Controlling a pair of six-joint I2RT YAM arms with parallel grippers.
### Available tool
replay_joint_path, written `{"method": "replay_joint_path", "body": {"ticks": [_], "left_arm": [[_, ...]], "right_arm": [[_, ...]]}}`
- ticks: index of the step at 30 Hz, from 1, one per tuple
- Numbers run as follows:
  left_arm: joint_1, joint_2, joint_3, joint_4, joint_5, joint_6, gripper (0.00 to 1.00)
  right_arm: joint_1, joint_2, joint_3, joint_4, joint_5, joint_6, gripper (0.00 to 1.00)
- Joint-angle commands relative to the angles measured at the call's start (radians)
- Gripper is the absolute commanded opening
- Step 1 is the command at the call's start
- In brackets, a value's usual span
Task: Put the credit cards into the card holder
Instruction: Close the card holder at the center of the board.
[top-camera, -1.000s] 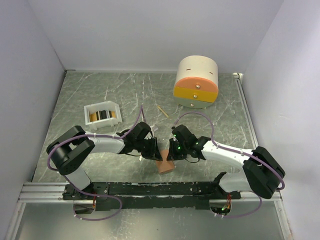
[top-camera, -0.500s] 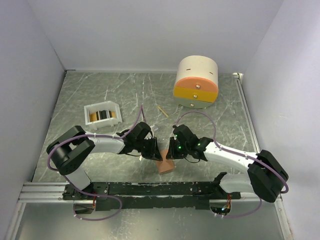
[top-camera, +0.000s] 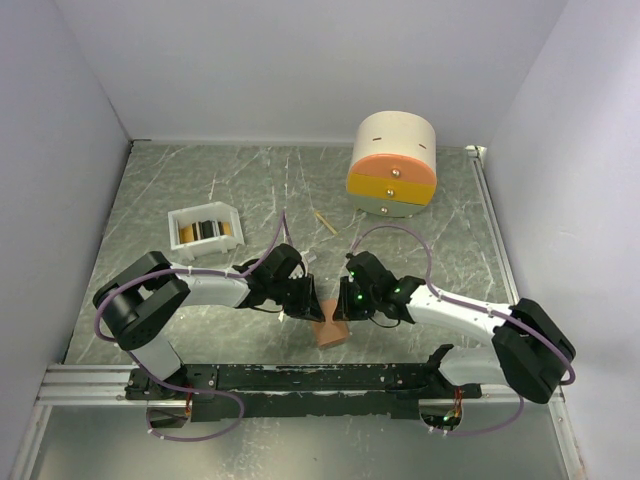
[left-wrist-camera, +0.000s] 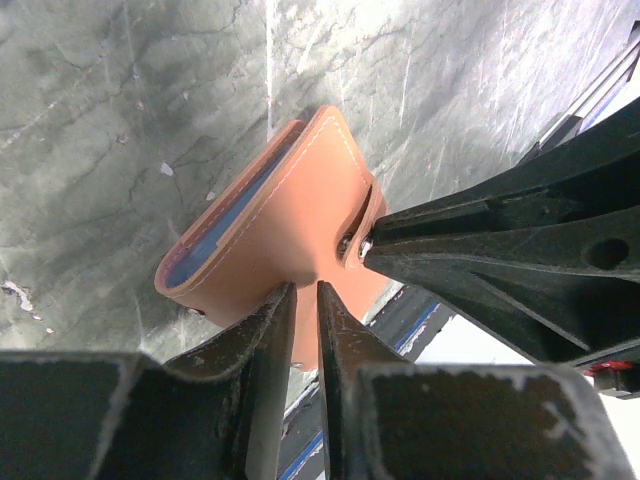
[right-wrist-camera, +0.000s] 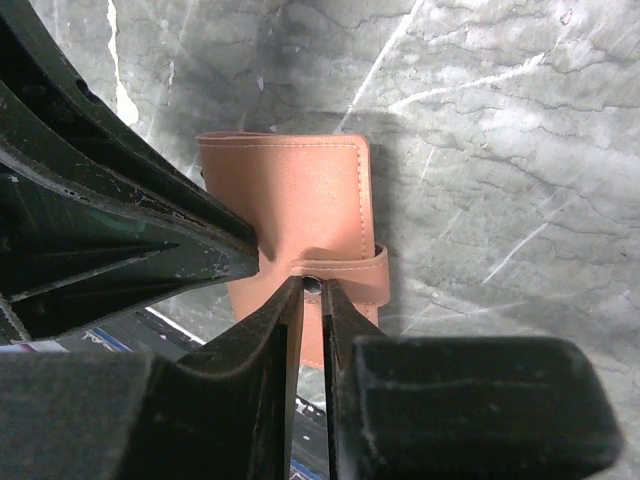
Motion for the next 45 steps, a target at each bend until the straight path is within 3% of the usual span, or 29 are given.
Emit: {"method": "replay_joint_path", "body": {"ticks": [1, 12, 30, 37, 40, 45], "left_arm": [[-0.005, 0.033, -0.024, -0.003, -0.041, 0.024, 0.28], [-0.005, 0.044, -0.022, 0.004, -0.037, 0.024, 0.28], [-0.006, 0.042, -0.031, 0.020, -0.037, 0.017, 0.27], [-0.005, 0.017, -0.038, 0.024, -0.053, 0.002, 0.27], [-0.005, -0.029, -0.020, -0.030, -0.099, 0.013, 0.31], [-0.005, -0.180, 0.061, -0.229, -0.276, 0.057, 0.46]], "right_arm": [[0.002, 0.016, -0.019, 0.047, -0.014, 0.015, 0.14], [0.002, 0.036, -0.021, 0.068, -0.038, 0.007, 0.11], [0.074, 0.191, 0.081, -0.157, 0.103, -0.025, 0.06], [0.089, 0.184, 0.086, -0.160, 0.122, -0.018, 0.06], [0.089, 0.125, 0.122, -0.165, 0.148, -0.018, 0.09], [0.087, -0.004, 0.197, -0.204, 0.244, -0.007, 0.19]]}}
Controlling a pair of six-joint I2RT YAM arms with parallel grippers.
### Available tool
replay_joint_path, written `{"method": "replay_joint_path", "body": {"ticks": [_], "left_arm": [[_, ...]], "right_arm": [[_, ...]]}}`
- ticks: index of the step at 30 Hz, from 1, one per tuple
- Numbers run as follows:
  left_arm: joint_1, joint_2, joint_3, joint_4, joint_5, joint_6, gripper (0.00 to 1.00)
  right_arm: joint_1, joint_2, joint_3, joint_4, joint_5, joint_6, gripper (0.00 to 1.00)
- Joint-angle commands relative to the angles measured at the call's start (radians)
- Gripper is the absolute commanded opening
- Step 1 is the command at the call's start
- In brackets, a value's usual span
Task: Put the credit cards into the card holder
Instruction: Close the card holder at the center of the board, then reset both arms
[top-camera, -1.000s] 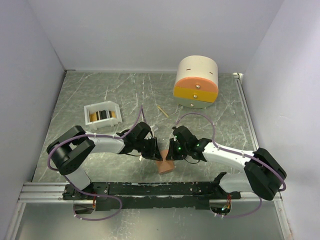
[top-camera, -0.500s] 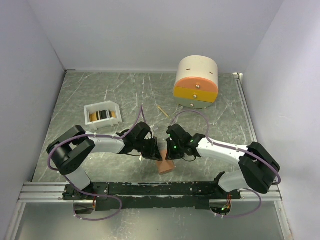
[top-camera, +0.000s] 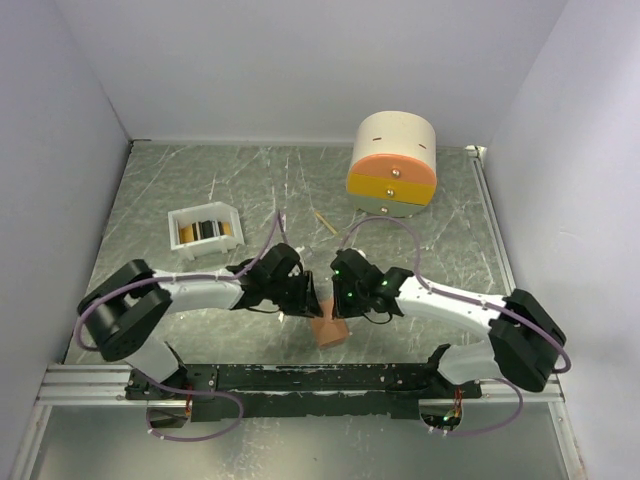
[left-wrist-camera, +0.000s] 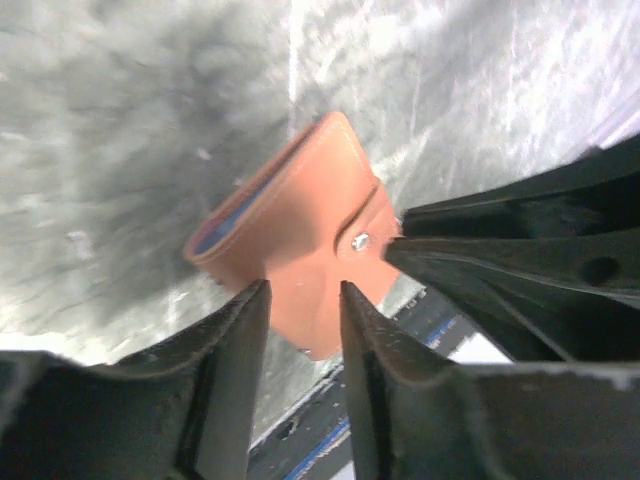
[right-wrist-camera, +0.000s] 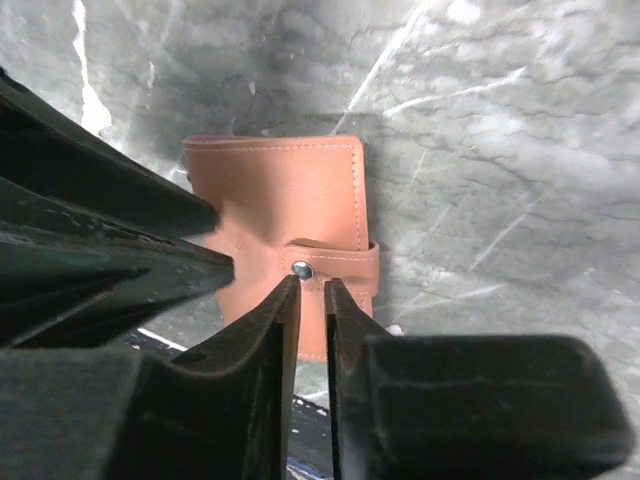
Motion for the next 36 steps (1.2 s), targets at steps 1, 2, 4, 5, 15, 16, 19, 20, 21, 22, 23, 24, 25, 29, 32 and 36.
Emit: {"method": "replay_joint_path", "body": {"ticks": [1, 2, 4, 5, 15, 16, 19, 20, 21, 22, 23, 24, 25, 29, 32, 36], "left_arm": [[0.004, -0.152, 0.084, -0.218, -0.238, 0.062, 0.50], [0.005, -0.188, 0.107, -0.263, -0.276, 0.072, 0.53], [0.004, -0.265, 0.154, -0.356, -0.364, 0.090, 0.66], [0.004, -0.305, 0.178, -0.391, -0.394, 0.102, 0.73], [0.004, -0.667, 0.349, -0.578, -0.537, 0.205, 1.00], [0.004, -0.702, 0.355, -0.580, -0.538, 0.211, 1.00], [0.005, -0.799, 0.339, -0.558, -0.528, 0.229, 1.00], [0.005, -0.824, 0.327, -0.550, -0.526, 0.229, 1.00], [0.005, -0.850, 0.313, -0.544, -0.528, 0.226, 1.00], [0.004, -0.871, 0.297, -0.539, -0.530, 0.224, 1.00], [0.004, -0.891, 0.278, -0.534, -0.533, 0.217, 1.00], [0.005, -0.908, 0.260, -0.530, -0.537, 0.210, 1.00], [0.005, -0.922, 0.239, -0.526, -0.539, 0.204, 1.00], [0.004, -0.958, 0.162, -0.507, -0.540, 0.171, 1.00], [0.005, -0.956, 0.131, -0.498, -0.531, 0.154, 1.00], [0.004, -0.935, 0.119, -0.494, -0.514, 0.148, 1.00]], "right_arm": [[0.004, -0.122, 0.067, -0.059, 0.132, 0.012, 0.22], [0.004, -0.154, 0.074, -0.067, 0.153, 0.014, 0.25], [0.004, -0.216, 0.087, -0.085, 0.200, 0.016, 0.32], [0.005, -0.248, 0.096, -0.095, 0.218, 0.016, 0.37], [0.004, -0.543, 0.208, -0.188, 0.431, 0.019, 1.00], [0.003, -0.566, 0.213, -0.194, 0.450, 0.023, 1.00], [0.005, -0.626, 0.213, -0.204, 0.483, 0.031, 1.00], [0.005, -0.643, 0.207, -0.207, 0.489, 0.039, 1.00], [0.005, -0.660, 0.199, -0.208, 0.493, 0.050, 1.00], [0.004, -0.673, 0.188, -0.209, 0.494, 0.058, 1.00], [0.004, -0.682, 0.178, -0.210, 0.490, 0.067, 1.00], [0.004, -0.688, 0.170, -0.211, 0.488, 0.076, 1.00], [0.004, -0.692, 0.163, -0.217, 0.488, 0.088, 1.00], [0.004, -0.685, 0.132, -0.230, 0.474, 0.124, 1.00], [0.004, -0.675, 0.108, -0.227, 0.463, 0.141, 1.00], [0.004, -0.659, 0.107, -0.227, 0.454, 0.154, 1.00]]}}
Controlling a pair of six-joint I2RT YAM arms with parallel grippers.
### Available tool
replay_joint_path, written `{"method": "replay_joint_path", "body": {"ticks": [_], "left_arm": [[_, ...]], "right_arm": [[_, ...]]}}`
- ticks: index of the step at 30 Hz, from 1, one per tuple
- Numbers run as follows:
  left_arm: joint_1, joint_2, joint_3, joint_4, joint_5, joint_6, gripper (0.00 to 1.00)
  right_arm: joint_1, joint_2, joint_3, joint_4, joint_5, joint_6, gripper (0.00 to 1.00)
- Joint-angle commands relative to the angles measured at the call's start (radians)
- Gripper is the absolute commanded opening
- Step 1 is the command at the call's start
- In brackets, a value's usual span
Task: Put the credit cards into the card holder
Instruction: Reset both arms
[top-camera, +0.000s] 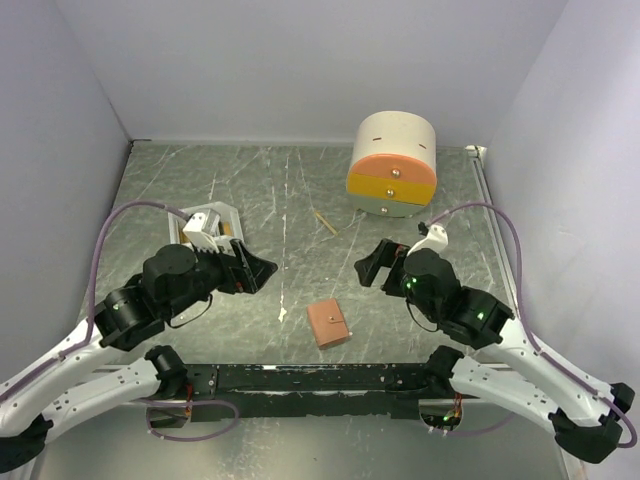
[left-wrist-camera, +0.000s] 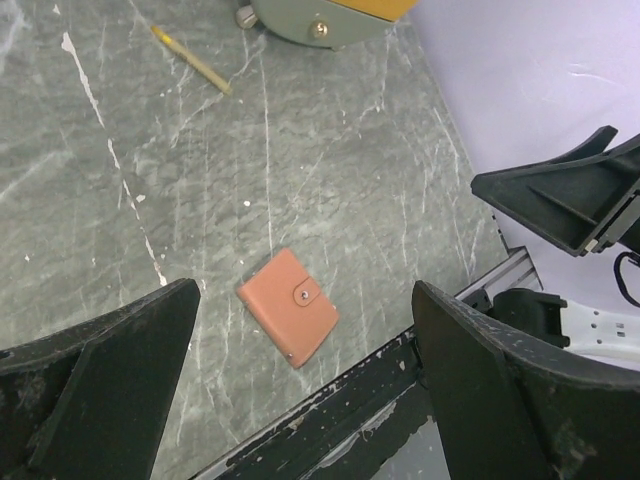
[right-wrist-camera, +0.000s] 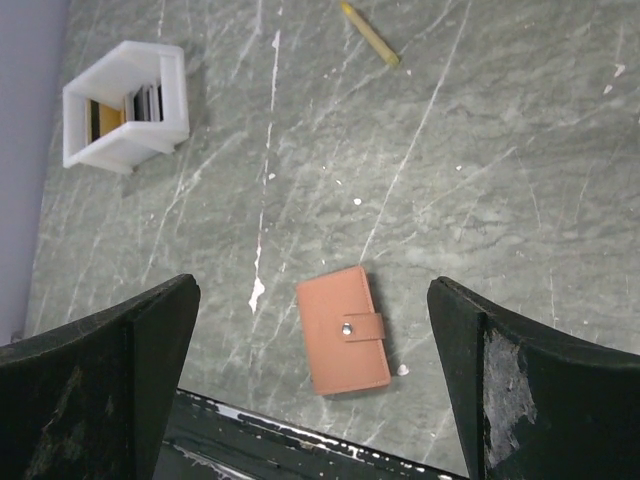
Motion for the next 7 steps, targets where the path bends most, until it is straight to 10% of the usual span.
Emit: {"method": "replay_joint_path", "body": {"ticks": [1, 7], "left_arm": [[0.001, 0.011, -0.008, 0.028, 0.007, -0.016, 1.00], [0.002, 0.031, -0.005, 0.033, 0.013, -0.016, 1.00]], "right_arm": [[0.003, 0.003, -0.002, -0.010, 0.007, 0.035, 1.00], [0.003, -0.012, -0.005, -0.002, 0.013, 0.037, 1.00]]}}
